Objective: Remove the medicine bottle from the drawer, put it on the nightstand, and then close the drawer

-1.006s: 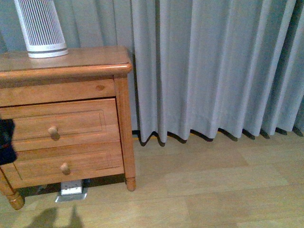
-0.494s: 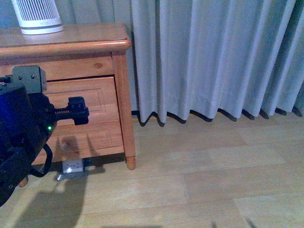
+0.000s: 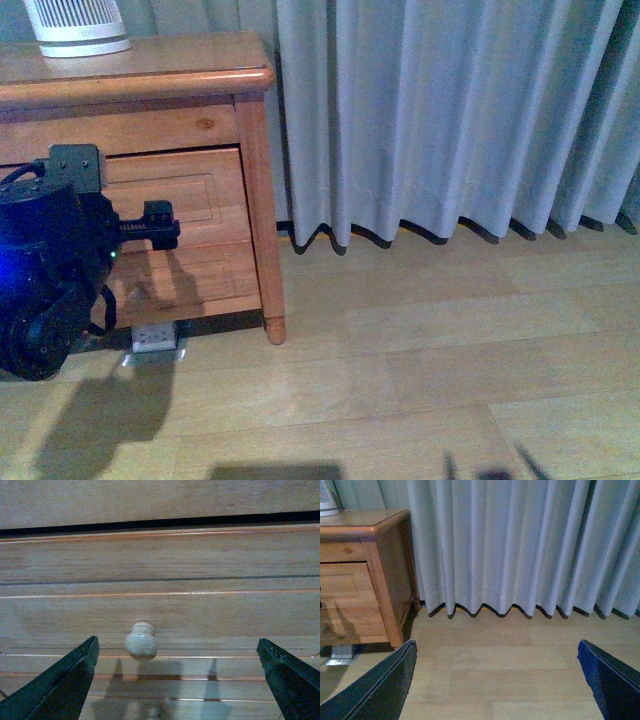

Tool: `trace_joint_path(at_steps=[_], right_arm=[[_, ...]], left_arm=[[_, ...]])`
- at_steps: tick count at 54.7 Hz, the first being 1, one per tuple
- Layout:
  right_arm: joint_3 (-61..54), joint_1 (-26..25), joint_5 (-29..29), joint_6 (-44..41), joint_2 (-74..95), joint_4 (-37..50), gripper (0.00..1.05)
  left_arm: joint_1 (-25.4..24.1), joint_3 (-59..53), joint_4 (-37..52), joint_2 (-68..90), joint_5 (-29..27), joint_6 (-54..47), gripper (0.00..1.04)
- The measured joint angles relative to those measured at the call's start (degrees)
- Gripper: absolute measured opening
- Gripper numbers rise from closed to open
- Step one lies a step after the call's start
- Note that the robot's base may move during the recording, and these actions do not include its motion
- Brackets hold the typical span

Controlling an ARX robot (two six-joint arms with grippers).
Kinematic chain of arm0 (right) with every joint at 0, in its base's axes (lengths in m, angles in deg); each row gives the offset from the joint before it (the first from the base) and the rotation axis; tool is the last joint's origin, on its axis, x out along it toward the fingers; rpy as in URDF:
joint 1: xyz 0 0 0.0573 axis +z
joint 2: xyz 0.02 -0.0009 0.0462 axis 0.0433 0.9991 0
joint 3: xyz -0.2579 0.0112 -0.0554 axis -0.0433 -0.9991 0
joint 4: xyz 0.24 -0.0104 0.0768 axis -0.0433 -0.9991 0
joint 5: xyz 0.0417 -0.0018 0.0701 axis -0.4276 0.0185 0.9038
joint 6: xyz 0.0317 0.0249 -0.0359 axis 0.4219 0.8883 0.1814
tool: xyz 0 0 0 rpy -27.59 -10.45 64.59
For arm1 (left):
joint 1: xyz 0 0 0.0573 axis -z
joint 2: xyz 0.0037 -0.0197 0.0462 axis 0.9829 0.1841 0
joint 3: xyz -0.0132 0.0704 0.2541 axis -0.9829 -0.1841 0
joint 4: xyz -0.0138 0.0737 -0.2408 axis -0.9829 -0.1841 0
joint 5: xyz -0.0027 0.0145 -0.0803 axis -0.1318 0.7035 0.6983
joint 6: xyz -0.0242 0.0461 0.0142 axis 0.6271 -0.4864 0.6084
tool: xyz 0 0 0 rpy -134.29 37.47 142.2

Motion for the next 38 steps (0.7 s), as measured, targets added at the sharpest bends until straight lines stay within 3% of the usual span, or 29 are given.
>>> trace_joint_path(at_steps=[38], right_arm=[[0.00, 0.00, 0.00, 0.00, 0.00, 0.00, 0.98]], left_arm=[[-2.93, 12.22, -9.68, 5.86, 0.72, -0.39, 0.98]])
